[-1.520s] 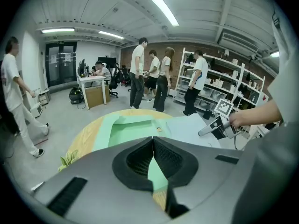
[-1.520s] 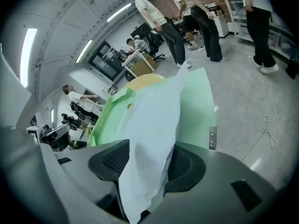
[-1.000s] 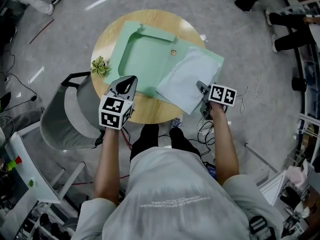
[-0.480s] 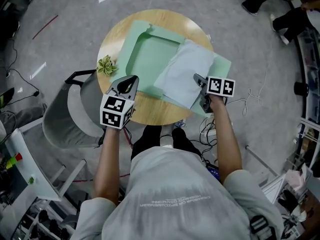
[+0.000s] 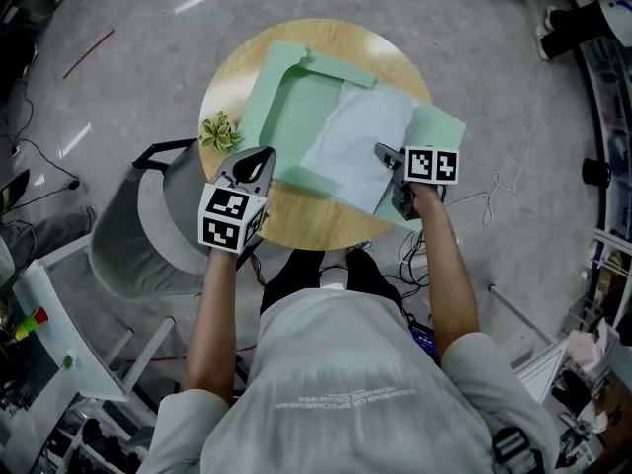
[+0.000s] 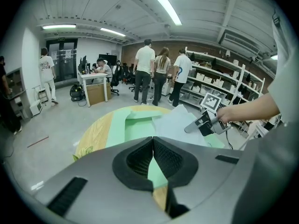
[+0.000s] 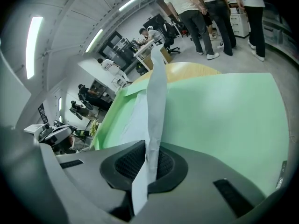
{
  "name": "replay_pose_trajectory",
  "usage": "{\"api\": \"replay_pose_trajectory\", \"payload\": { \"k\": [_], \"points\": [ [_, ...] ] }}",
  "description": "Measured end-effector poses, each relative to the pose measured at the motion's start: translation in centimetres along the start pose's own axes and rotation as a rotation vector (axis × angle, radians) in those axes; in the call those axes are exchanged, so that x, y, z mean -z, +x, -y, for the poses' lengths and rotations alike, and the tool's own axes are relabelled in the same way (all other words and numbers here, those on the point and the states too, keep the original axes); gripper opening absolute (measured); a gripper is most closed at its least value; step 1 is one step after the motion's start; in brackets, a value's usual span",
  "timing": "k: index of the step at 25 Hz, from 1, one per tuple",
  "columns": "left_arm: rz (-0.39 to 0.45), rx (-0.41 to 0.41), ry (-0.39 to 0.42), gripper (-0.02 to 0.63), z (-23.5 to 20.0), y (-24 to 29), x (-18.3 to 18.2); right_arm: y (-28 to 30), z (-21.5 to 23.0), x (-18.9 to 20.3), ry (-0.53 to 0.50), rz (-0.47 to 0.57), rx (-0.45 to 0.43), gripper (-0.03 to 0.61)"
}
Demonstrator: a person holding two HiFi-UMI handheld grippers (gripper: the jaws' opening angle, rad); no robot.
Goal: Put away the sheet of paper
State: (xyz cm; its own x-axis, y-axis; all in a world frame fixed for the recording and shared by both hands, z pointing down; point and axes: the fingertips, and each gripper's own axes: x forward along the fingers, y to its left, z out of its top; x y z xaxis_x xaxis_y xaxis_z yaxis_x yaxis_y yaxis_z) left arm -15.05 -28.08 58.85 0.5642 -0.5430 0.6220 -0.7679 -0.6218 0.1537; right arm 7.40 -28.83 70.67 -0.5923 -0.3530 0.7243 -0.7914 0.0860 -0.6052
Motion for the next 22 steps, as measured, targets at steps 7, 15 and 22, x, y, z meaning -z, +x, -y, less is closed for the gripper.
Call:
{"api": "replay_pose_trajectory", "payload": {
  "k": [7,15,22],
  "points": [
    [-0.006,0.008,-0.002,0.018,-1.2,-0.3,0.6,1.7,-1.7,-0.1,-0.003,-0.026,-0.024,0.040],
    [-0.007,-0.009,-0.026,0.018,-3.8,-0.8,1.3,5.0,-3.4,-0.7,0.023,-0.041,-0.046,0.040],
    [-0.007,-0.010,-0.043,0.018,-5.7,-0.9,2.0,7.8,-5.2,-1.2,0.059,-0.044,-0.088,0.040]
  ]
}}
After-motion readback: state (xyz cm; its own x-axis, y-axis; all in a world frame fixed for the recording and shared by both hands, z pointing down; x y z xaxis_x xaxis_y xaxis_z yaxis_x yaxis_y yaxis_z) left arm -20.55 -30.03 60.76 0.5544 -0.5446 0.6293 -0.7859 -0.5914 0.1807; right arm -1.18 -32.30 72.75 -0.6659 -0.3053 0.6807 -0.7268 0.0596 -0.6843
